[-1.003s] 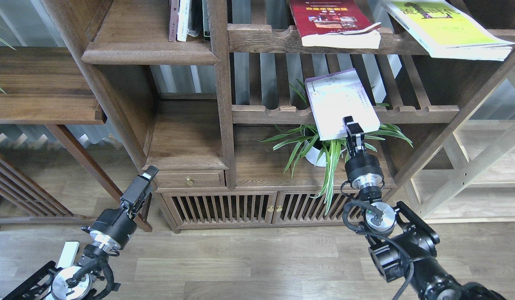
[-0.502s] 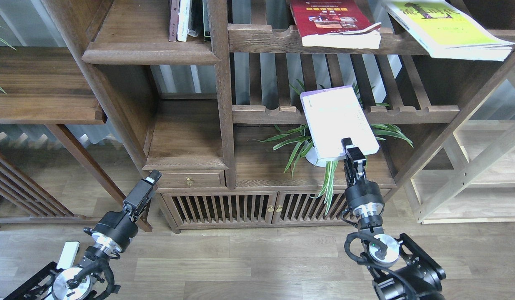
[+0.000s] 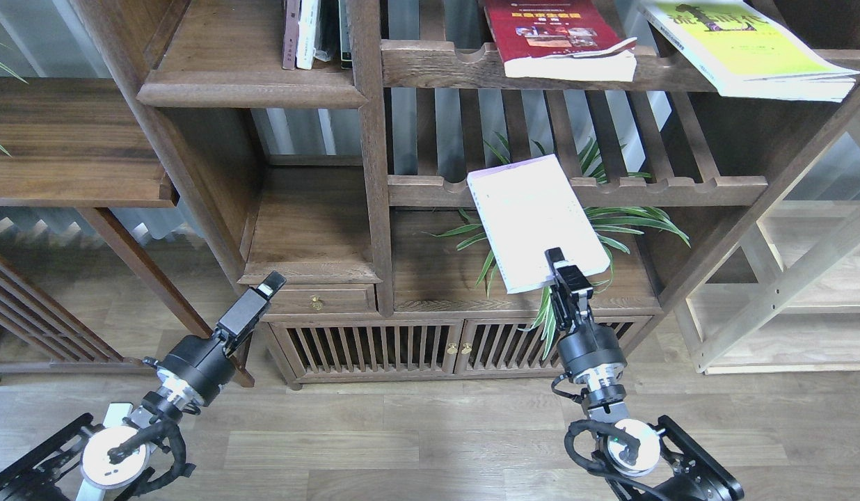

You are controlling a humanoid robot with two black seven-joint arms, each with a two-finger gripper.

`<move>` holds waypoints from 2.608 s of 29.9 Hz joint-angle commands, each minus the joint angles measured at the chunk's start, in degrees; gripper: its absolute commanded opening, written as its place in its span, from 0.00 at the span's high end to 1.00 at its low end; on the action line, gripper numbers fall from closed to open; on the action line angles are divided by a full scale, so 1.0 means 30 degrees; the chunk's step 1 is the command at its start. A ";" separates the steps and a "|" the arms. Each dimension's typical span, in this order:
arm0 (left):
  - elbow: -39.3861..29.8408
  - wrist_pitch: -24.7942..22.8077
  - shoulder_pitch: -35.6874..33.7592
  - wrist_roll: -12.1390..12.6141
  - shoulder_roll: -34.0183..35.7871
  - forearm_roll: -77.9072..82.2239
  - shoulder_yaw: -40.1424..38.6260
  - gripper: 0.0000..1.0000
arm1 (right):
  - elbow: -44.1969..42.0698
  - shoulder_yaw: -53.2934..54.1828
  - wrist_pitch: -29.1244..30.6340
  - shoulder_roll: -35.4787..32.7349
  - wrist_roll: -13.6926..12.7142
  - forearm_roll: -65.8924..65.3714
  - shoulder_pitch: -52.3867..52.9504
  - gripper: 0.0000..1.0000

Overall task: Organize books on shelf
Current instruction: 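Pull the white book down toward the left gripper, then grasp the white book with the left gripper, then release the right gripper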

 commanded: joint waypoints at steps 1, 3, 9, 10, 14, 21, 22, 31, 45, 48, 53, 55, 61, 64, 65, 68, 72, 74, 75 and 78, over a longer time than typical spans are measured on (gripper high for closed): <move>-0.0454 0.0000 -0.0275 -0.0035 0.0435 -0.0023 0.0324 0.01 | 0.0600 -0.0605 0.0003 0.0000 -0.0069 -0.0066 -0.0474 0.96; -0.0805 0.0000 -0.0364 -0.0064 0.0582 -0.0024 0.0470 0.01 | 0.0747 -0.0957 0.0003 0.0000 -0.0272 -0.0241 -0.0738 0.96; -0.1218 0.0000 -0.0481 -0.0064 0.0583 -0.0053 0.0880 0.01 | 0.1040 -0.1484 0.0003 0.0000 -0.0830 -0.1121 -0.1558 0.96; -0.1218 0.0000 -0.0510 -0.0093 0.0583 -0.0111 0.1026 0.01 | 0.1099 -0.1602 0.0003 0.0000 -0.0831 -0.1121 -0.1618 0.96; -0.1218 0.0000 -0.0714 -0.0093 0.0553 -0.0870 0.2109 0.01 | 0.1187 -0.2158 0.0003 0.0000 -0.1035 -0.1151 -0.1677 0.96; -0.1188 0.0000 -0.1534 -0.0064 0.0612 -0.2892 0.4424 0.01 | 0.1246 -0.3213 0.0003 0.0000 -0.1182 -0.1151 -0.1531 0.96; -0.1188 0.0000 -0.1681 -0.0064 0.0641 -0.3126 0.4716 0.01 | 0.1275 -0.3388 0.0003 0.0000 -0.1182 -0.1151 -0.1530 0.96; -0.1188 0.0000 -0.2151 -0.0152 0.0524 -0.4124 0.6066 0.02 | 0.1773 -0.5233 0.0003 0.0000 -0.1182 -0.1296 -0.1413 0.96; -0.1598 0.0000 -0.2766 -0.0211 0.0436 -0.5443 0.7883 0.02 | 0.1773 -0.6611 0.0003 0.0000 -0.1182 -0.1326 -0.1208 0.96; -0.1569 0.0000 -0.2766 -0.0182 0.0436 -0.5443 0.7883 0.03 | 0.1773 -0.6992 0.0003 0.0000 -0.1153 -0.1326 -0.1237 0.96; -0.1569 0.0000 -0.2737 -0.0182 0.0436 -0.5443 0.8117 0.06 | 0.1773 -0.7549 0.0003 0.0000 -0.1124 -0.1297 -0.1237 0.95; -0.1569 0.0000 -0.2737 -0.0182 0.0436 -0.5472 0.8293 0.08 | 0.1773 -0.7871 0.0003 0.0000 -0.1124 -0.1297 -0.1266 0.95; -0.1598 0.0000 -0.2737 -0.0094 0.0407 -0.5443 0.8791 0.15 | 0.1773 -0.8078 0.0003 0.0000 -0.1124 -0.1297 -0.1267 0.95; -0.1598 0.0000 -0.2708 -0.0094 0.0407 -0.5444 0.8850 0.21 | 0.1773 -0.8049 0.0003 0.0000 -0.1124 -0.1297 -0.1267 0.95; -0.1598 0.0000 -0.2708 -0.0094 0.0407 -0.5472 0.8879 0.23 | 0.1773 -0.8077 0.0003 0.0000 -0.1124 -0.1297 -0.1267 0.95; -0.1657 0.0000 -0.2679 -0.0093 0.0378 -0.5472 0.8879 0.29 | 0.1773 -0.8048 0.0003 0.0000 -0.1124 -0.1297 -0.1267 0.95; -0.1657 0.0000 -0.2591 -0.0182 0.0348 -0.5473 0.8879 0.40 | 0.1773 -0.8048 0.0003 0.0000 -0.1124 -0.1326 -0.1267 0.95; -0.1657 0.0000 -0.2532 -0.0182 0.0348 -0.5473 0.8879 0.43 | 0.1773 -0.8048 0.0003 0.0000 -0.1124 -0.1297 -0.1267 0.95; -0.1628 0.0000 -0.2503 -0.0211 0.0348 -0.5473 0.8879 0.44 | 0.1773 -0.8048 0.0003 0.0000 -0.1124 -0.1326 -0.1267 0.95; -0.1628 0.0000 -0.2473 -0.0269 0.0378 -0.5473 0.8850 0.48 | 0.1773 -0.8019 0.0003 0.0000 -0.1124 -0.1326 -0.1267 0.95</move>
